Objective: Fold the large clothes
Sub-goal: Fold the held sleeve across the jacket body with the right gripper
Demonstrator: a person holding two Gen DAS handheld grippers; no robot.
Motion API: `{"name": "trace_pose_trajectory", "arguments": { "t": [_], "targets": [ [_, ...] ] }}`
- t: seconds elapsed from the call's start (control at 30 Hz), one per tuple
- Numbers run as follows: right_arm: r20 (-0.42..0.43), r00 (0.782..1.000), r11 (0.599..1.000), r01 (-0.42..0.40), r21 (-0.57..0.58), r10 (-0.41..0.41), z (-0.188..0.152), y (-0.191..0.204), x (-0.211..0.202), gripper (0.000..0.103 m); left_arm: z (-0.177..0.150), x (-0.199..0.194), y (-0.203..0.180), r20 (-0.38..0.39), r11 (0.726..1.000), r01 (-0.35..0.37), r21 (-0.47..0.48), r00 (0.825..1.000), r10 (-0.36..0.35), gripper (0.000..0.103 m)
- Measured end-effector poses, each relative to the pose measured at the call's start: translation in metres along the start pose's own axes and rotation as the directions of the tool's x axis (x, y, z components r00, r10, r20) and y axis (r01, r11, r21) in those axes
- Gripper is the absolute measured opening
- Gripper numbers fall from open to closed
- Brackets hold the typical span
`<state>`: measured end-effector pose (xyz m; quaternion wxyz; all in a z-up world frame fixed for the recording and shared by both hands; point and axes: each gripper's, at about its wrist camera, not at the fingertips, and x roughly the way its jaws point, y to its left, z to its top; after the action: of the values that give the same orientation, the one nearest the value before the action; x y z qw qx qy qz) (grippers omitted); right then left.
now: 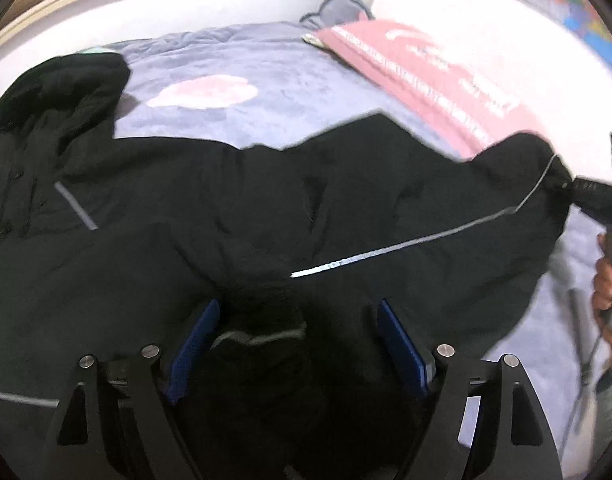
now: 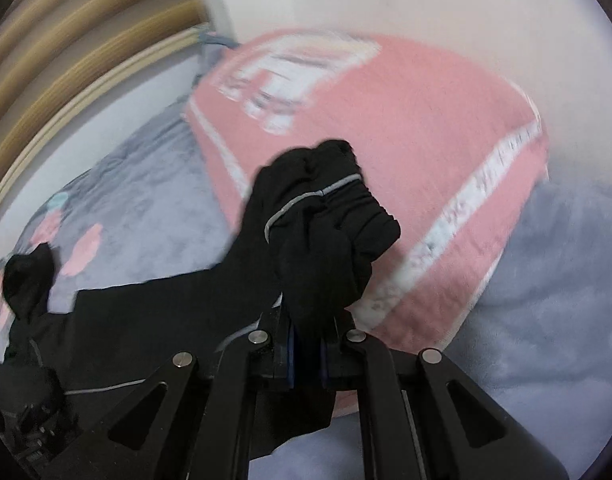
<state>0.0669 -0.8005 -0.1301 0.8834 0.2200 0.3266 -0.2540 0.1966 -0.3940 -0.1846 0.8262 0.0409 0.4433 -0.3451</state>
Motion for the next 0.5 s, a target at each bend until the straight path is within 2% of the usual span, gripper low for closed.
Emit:
{"name": "trace_pose_trajectory", "arguments": {
  "t": [0.1, 0.23, 0.33, 0.5],
  "targets": [
    [0.026, 0.998, 0.997, -0.047, -0.069, 0.049, 0.005, 0.041, -0.026, 0.011, 0.003, -0.033, 0.023, 0.039, 0.999, 0.030, -0.036, 0.999, -0.028, 0.082],
    [0.037, 0.992, 0.977, -0.108, -0.183, 0.117, 0.000, 0.119, -0.055, 0.011, 0.008, -0.085, 0.053, 0.102, 0.998, 0.005, -0.069, 0.995, 0.002, 0.082],
    [0.023, 0.985, 0.945, -0.158, -0.287, 0.171, -0.011, 0.183, -0.075, 0.011, 0.004, -0.121, 0.077, 0.140, 0.996, -0.041, -0.082, 0.989, 0.052, 0.082],
    [-0.033, 0.969, 0.877, -0.234, -0.420, 0.243, -0.043, 0.288, -0.093, 0.012, -0.009, -0.175, 0.118, 0.188, 0.988, -0.070, -0.140, 0.978, 0.096, 0.082]
  ]
}}
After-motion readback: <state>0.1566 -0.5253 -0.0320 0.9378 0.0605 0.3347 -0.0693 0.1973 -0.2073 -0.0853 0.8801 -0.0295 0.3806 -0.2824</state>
